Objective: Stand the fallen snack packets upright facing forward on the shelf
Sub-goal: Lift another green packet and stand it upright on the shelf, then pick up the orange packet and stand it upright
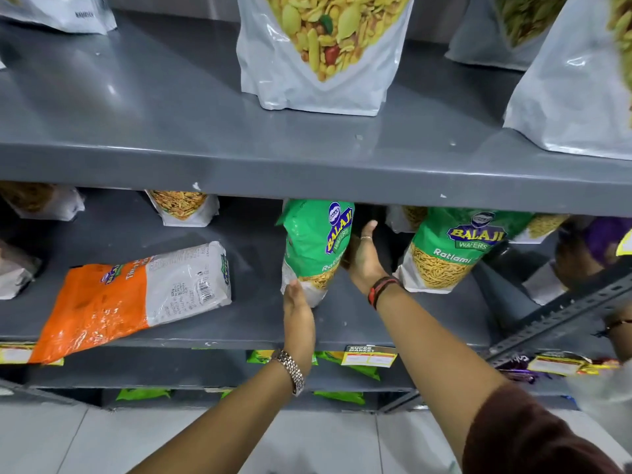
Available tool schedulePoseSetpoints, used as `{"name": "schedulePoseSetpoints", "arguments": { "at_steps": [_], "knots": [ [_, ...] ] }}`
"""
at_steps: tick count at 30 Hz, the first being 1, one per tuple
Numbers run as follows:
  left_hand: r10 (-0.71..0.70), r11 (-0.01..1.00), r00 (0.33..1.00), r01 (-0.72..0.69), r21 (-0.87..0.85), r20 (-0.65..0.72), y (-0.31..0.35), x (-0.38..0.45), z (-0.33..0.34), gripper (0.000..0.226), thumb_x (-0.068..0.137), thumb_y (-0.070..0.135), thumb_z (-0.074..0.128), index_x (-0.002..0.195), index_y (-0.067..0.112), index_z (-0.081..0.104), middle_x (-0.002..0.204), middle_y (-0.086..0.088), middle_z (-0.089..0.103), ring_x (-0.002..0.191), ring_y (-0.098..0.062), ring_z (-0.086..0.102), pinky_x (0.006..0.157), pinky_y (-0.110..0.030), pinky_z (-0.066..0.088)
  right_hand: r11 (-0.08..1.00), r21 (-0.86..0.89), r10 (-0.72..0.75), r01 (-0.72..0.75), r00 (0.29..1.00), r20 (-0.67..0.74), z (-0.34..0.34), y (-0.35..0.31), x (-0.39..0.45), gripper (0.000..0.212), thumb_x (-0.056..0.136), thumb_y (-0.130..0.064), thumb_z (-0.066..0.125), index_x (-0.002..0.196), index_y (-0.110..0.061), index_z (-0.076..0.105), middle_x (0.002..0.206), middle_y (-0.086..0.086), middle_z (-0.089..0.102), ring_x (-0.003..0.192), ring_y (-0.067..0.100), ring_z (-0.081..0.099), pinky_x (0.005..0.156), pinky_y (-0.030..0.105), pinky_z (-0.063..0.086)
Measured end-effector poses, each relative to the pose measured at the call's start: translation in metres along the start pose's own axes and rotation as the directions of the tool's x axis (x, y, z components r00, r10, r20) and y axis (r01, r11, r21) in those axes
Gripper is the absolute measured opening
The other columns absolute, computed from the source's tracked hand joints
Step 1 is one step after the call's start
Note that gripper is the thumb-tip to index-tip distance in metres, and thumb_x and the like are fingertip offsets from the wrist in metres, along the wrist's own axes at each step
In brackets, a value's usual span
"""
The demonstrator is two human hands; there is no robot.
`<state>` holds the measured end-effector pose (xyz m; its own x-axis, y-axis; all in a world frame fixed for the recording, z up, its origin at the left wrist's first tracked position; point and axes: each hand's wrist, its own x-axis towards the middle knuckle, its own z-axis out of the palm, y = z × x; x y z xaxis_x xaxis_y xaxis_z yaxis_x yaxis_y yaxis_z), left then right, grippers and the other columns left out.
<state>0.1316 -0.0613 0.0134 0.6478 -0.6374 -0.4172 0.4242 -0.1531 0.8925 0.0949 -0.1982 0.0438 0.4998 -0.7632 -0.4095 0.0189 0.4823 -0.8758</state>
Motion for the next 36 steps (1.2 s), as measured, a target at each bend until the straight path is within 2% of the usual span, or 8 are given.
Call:
{"name": "schedulePoseSetpoints", "arguments": {
  "at_steps": [12, 15, 18, 20, 23, 26, 30, 36],
  "knots": [
    [-0.047, 0.999, 0.976, 0.043, 0.023, 0.211, 0.046, 0.070, -0.016, 0.070, 0.091, 0.059, 0.009, 0.141, 0.018, 0.034, 0.149, -0.003, 0.039, 0.136, -0.018, 0.038, 0.102, -0.027, 0.030, 0.988, 0.045, -0.137, 0.146, 0.976, -0.167, -0.011, 0.040, -0.036, 0.066, 0.094, -0.052, 0.003, 0.140, -0.019, 0.036, 0.135, -0.003, 0.045, 0.123, 0.012, 0.041, 0.110, 0.039, 0.027],
    [-0.058, 0.998, 0.987, 0.058, 0.007, 0.151, 0.039, 0.069, -0.027, 0.054, 0.095, 0.045, 0.029, 0.139, 0.013, 0.037, 0.147, -0.006, 0.041, 0.135, -0.020, 0.039, 0.103, -0.031, 0.034, 0.994, 0.015, -0.095, 0.104, 0.956, -0.277, -0.012, 0.053, -0.039, 0.038, 0.098, -0.042, 0.024, 0.108, -0.020, 0.054, 0.101, -0.003, 0.054, 0.086, 0.012, 0.053, 0.079, 0.031, 0.046],
    [-0.149, 0.988, 0.984, 0.152, -0.023, 0.097, 0.021, 0.054, -0.054, 0.039, 0.095, 0.023, 0.041, 0.132, 0.009, 0.044, 0.123, -0.008, 0.053, 0.112, -0.020, 0.054, 0.087, -0.029, 0.044, 0.987, -0.159, -0.090, 0.029, 0.918, -0.385, -0.001, 0.075, -0.046, 0.013, 0.093, -0.010, 0.042, 0.089, -0.013, 0.054, 0.089, 0.010, 0.057, 0.062, 0.014, 0.050, 0.053, 0.026, 0.039],
    [-0.214, 0.971, 0.973, 0.222, -0.093, 0.088, 0.010, 0.044, -0.077, 0.028, 0.096, 0.018, 0.038, 0.118, 0.009, 0.052, 0.117, -0.009, 0.054, 0.107, -0.023, 0.057, 0.086, -0.030, 0.044, 0.965, -0.262, -0.115, 0.033, 0.945, -0.305, 0.014, 0.085, -0.047, 0.018, 0.090, -0.005, 0.045, 0.084, -0.014, 0.058, 0.086, 0.009, 0.061, 0.061, 0.015, 0.051, 0.054, 0.026, 0.041],
    [-0.247, 0.951, 0.969, 0.246, -0.186, 0.020, 0.008, 0.032, -0.112, 0.040, 0.097, 0.020, 0.035, 0.133, 0.004, 0.042, 0.139, -0.019, 0.047, 0.130, -0.035, 0.045, 0.105, -0.039, 0.036, 0.899, -0.390, -0.253, 0.198, 0.963, -0.095, 0.052, 0.083, -0.038, 0.022, 0.087, 0.003, 0.043, 0.088, -0.009, 0.061, 0.084, 0.009, 0.060, 0.076, 0.020, 0.053, 0.069, 0.029, 0.044],
    [-0.242, 0.944, 0.970, 0.227, -0.239, -0.032, 0.015, 0.029, -0.151, 0.050, 0.097, 0.027, 0.035, 0.140, 0.002, 0.031, 0.144, -0.021, 0.042, 0.131, -0.037, 0.044, 0.104, -0.040, 0.037, 0.767, -0.524, -0.388, 0.370, 0.918, 0.081, 0.101, 0.075, -0.027, 0.025, 0.086, 0.009, 0.042, 0.098, 0.003, 0.063, 0.097, 0.017, 0.067, 0.088, 0.019, 0.057, 0.079, 0.018, 0.044],
    [-0.227, 0.930, 0.973, 0.205, -0.304, -0.038, 0.027, 0.039, -0.212, 0.057, 0.096, 0.038, 0.034, 0.140, 0.002, 0.032, 0.142, -0.021, 0.044, 0.128, -0.036, 0.046, 0.101, -0.039, 0.039, 0.522, -0.669, -0.461, 0.529, 0.835, 0.301, 0.178, 0.064, -0.007, 0.023, 0.088, -0.007, 0.049, 0.104, -0.007, 0.065, 0.109, 0.013, 0.070, 0.101, 0.024, 0.064, 0.092, 0.033, 0.048],
    [-0.280, 0.941, 0.958, 0.286, -0.184, 0.059, 0.037, 0.060, -0.271, 0.046, 0.096, 0.041, 0.030, 0.106, 0.005, 0.057, 0.078, -0.007, 0.068, 0.064, -0.013, 0.065, 0.065, -0.024, 0.051, 0.164, -0.904, -0.154, 0.395, 0.915, 0.372, 0.268, 0.069, 0.041, 0.035, 0.094, -0.038, 0.038, 0.107, -0.016, 0.062, 0.118, 0.016, 0.065, 0.107, 0.034, 0.060, 0.087, 0.037, 0.046]
  ]
}}
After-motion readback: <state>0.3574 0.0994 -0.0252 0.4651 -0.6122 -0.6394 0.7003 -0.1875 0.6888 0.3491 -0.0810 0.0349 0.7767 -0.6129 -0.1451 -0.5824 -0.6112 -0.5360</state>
